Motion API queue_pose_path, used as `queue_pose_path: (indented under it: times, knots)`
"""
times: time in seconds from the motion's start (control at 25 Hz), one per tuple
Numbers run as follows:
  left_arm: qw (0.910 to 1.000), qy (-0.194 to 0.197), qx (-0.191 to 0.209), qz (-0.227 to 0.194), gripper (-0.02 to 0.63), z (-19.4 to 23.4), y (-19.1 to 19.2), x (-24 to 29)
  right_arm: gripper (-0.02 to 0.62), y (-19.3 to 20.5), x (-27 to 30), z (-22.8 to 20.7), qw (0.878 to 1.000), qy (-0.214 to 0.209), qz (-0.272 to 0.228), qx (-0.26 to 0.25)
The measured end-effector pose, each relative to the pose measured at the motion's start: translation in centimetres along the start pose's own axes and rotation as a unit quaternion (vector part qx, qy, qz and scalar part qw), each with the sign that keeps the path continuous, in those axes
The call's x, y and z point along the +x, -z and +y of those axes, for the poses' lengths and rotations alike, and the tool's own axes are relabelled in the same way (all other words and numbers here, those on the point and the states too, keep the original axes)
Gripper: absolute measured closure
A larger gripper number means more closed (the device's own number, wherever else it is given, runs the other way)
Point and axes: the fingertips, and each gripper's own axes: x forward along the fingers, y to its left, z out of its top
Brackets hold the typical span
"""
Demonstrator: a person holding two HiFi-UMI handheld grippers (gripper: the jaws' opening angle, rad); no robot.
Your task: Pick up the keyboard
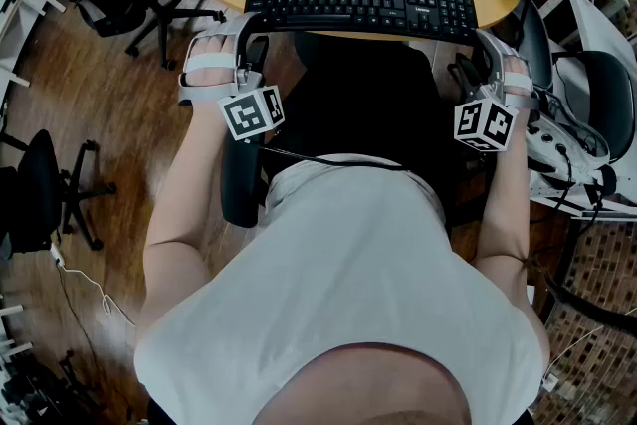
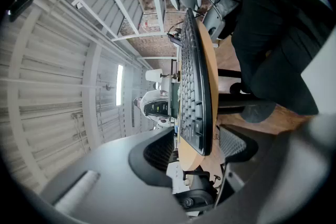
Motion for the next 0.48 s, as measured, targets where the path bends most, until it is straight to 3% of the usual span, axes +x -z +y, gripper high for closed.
queue_pose_path:
  times: [0.24,0.4,0.48]
  knots:
    - [0.9987,0.029,0.034,0.024,0.017,-2.5,0.6,2.0,0.299,0.2,0.2,0.1,1.000,-0.003,0.000,0.013]
    - [0.9991,-0.003,0.040,0.016,0.019,-2.8,0.3,3.2,0.301,0.5,0.4,0.1,1.000,0.002,0.001,0.022]
    - [0.9986,-0.024,0.045,0.017,0.122,-2.5,0.3,3.2,0.301,0.5,0.4,0.1,1.000,0.004,0.000,0.025]
